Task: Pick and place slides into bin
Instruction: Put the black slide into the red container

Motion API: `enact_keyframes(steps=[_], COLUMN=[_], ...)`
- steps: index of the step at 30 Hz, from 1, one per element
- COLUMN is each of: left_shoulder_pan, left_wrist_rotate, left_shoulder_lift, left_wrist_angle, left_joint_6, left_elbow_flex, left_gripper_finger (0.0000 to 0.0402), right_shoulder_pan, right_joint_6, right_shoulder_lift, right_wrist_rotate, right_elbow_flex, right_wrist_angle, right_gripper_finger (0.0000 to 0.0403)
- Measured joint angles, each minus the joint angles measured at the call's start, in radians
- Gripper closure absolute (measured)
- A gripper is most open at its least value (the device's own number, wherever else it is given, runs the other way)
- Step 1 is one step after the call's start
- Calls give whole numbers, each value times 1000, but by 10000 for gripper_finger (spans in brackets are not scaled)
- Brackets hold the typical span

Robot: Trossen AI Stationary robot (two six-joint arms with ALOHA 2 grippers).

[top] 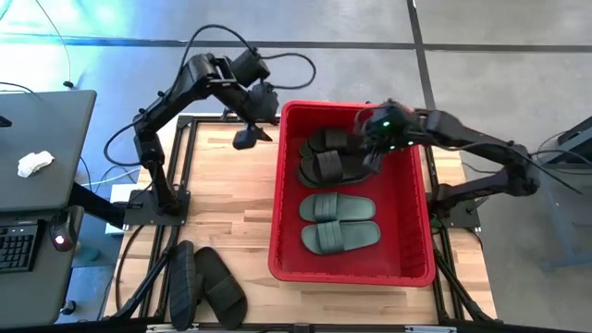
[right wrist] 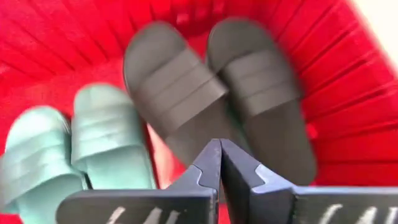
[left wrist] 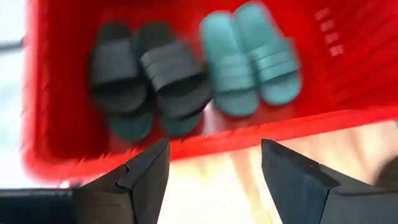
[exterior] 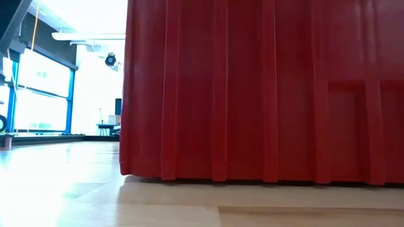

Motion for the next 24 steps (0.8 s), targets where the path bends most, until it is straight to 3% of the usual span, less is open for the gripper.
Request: enact_keyframes(steps=[4, 7, 11, 14, 17, 24], left_shoulder_pan=[-96, -177, -282, -347, -371, -409], left_wrist_rotate=[-254, -356, -371, -452, -497, -458], left_shoulder_lift=[-1, -10, -53, -96, -174, -426], left_wrist_angle=[0, 1, 1, 0, 1, 0], left_joint_6=[-151, -258, -332, -413, -487, -708], left_elbow_flex=[-12, -57, -150, -226, -313, -630], left_gripper_finger=[167, 167, 167, 167, 167, 167], right_shoulder_pan=[-26, -55, -100, -124, -134, -135], right_joint_6=[-50, -68, -56, -3, 61, 104], right_shoulder_lift=[-89, -172, -282, -348, -386, -420], right_wrist_rotate=[-19, -113, -311, -403, -420, -382], right_elbow_flex=[11, -17, -82, -117, -122, -122], right_wrist_angle=[27, 68, 145, 174, 172, 172], right_gripper_finger=[403, 403, 403, 403, 403, 403])
